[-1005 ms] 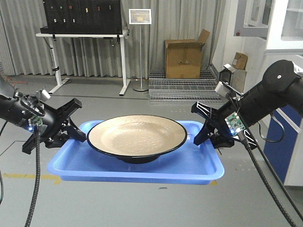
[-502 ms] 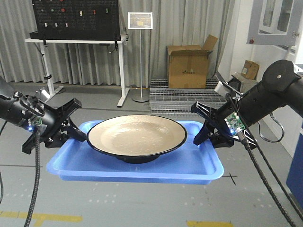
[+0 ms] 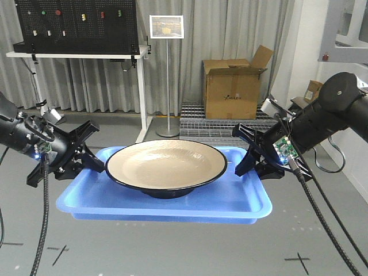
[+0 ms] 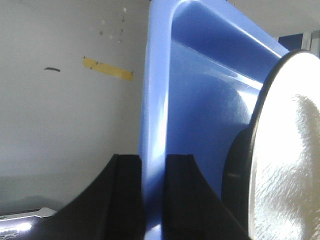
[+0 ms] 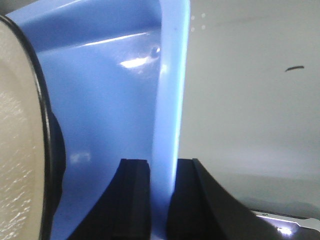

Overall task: Place disk in tray to left cabinet
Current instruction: 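Hold the tray level with both grippers while the base drives to the cabinet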

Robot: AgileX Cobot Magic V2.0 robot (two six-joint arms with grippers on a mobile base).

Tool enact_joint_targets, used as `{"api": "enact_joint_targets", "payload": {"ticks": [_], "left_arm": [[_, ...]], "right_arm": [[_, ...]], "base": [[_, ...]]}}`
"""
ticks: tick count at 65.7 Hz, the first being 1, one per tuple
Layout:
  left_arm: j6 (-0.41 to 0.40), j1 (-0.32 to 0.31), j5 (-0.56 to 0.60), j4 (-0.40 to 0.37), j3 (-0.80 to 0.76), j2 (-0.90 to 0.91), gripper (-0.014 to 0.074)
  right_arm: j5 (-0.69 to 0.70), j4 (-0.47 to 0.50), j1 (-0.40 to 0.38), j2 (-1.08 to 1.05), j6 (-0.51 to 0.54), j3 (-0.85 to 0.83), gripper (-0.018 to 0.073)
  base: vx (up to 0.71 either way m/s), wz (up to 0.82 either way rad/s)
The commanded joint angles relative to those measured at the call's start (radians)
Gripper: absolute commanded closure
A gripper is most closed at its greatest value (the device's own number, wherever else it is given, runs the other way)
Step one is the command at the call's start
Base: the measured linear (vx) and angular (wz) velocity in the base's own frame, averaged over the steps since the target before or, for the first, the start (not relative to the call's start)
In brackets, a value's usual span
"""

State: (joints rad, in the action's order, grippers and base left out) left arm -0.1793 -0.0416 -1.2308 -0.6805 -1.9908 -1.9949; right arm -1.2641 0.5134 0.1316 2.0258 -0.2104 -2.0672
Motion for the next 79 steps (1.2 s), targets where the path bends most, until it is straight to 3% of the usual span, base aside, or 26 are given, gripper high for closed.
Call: {"api": "enact_joint_targets", "payload": {"ticks": [1, 79], "left_arm": [[-0.021, -0.035, -0.023, -0.219, -0.037, 0.070, 0.0597], [-0.021, -0.035, -0.022, -0.217, -0.037, 0.070, 0.0597]], "right_arm": [[0.041, 0.203, 0.030, -0.067, 0.006, -0.037, 0.0564], [0.042, 0.202, 0.030, -0.067, 0.006, -0.036, 0.0564]], "base": [[0.68, -0.01], [0.65, -0.04]]}}
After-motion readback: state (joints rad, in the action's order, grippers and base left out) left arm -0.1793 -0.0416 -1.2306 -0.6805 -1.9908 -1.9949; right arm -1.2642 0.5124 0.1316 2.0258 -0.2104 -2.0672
